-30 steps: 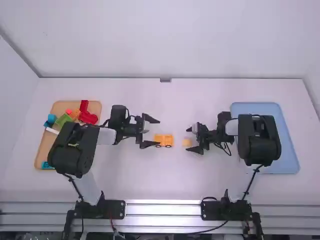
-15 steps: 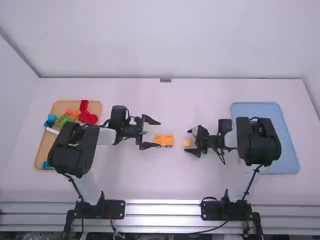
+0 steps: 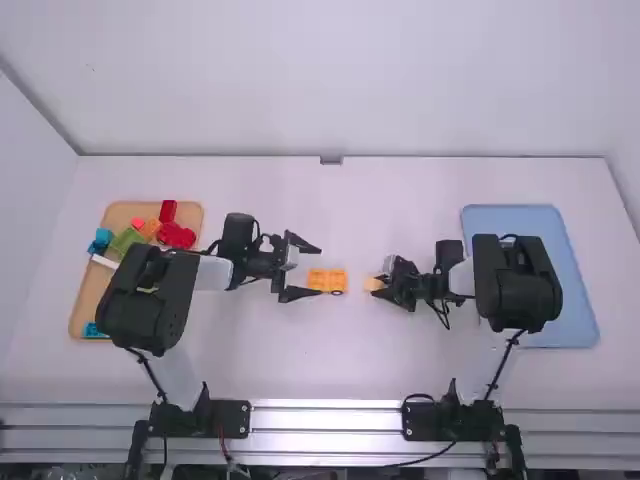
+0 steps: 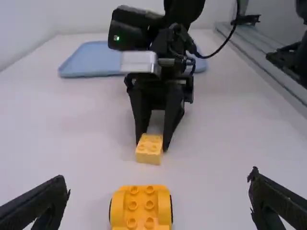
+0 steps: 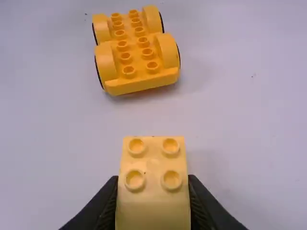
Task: Assemble lego blocks to make yellow taxi
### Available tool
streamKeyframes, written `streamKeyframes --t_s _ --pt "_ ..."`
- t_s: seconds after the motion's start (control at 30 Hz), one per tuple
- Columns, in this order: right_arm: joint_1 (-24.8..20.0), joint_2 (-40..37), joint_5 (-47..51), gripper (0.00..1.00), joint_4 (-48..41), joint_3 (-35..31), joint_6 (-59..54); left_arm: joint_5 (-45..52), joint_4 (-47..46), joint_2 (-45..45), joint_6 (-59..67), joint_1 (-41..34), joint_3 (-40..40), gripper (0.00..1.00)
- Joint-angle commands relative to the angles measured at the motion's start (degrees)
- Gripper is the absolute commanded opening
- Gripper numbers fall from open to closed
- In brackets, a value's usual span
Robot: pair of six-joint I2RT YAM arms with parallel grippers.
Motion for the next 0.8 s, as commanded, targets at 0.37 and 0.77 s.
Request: streamKeyframes --t_s 0.37,0.77 --pt "1.38 -0.48 -11.47 0.30 -0.37 5.84 5.46 -21.05 2.75 5.79 0.79 -6.62 -0.57 0.99" --pt "9.97 -8.76 -1.70 0.26 -7.69 6.69 3.21 -17.38 5.14 15.63 0.44 -6.14 4.35 0.96"
